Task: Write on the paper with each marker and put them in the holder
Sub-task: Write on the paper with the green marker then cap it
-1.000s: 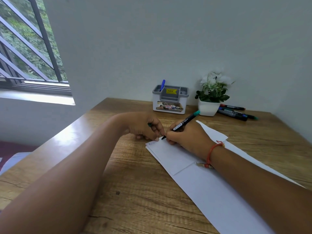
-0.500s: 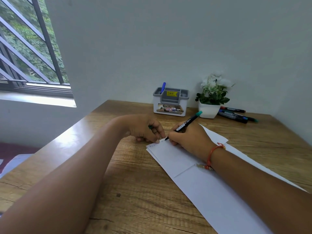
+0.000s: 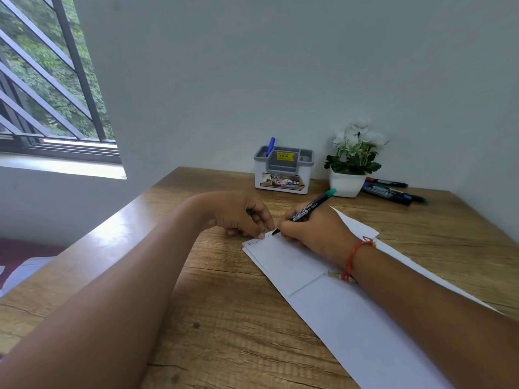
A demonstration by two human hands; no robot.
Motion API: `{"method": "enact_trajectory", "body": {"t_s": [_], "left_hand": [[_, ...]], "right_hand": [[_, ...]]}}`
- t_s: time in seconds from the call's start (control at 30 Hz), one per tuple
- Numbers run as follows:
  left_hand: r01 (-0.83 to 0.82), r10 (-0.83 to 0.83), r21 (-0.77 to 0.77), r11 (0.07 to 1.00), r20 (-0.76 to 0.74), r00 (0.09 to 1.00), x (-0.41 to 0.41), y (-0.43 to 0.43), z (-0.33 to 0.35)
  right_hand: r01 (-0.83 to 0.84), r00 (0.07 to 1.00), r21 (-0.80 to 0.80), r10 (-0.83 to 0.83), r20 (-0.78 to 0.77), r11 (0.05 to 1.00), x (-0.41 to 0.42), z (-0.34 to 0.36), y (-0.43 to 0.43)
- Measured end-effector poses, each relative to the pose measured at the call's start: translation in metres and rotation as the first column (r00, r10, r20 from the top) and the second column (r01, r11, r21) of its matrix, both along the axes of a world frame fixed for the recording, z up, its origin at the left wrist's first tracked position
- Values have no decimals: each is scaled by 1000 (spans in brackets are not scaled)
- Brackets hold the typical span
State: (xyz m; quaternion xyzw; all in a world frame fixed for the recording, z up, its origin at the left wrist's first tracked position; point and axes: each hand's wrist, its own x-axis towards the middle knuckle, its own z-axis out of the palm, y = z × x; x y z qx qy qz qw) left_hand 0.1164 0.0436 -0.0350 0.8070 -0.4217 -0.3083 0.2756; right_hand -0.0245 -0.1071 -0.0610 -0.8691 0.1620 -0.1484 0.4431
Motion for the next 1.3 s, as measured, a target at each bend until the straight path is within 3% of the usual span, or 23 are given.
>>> {"method": "enact_trajectory", "body": {"t_s": [0.5,0.67,1.3], "left_hand": [[-5,5,-10,1000,-12,1000,0,1,-2],[-4,3,-8,1000,-11,1000,0,1,-2],[-9,9,-1,1000,-16,1000,1,0,-1]], "right_hand": [[-8,1000,-72,9,8,997,3,-3,-2],[35,998,4,-35,43,999,3,-5,-5],[6,1000,-11,-6,0,1000,7,-5,-4]]}}
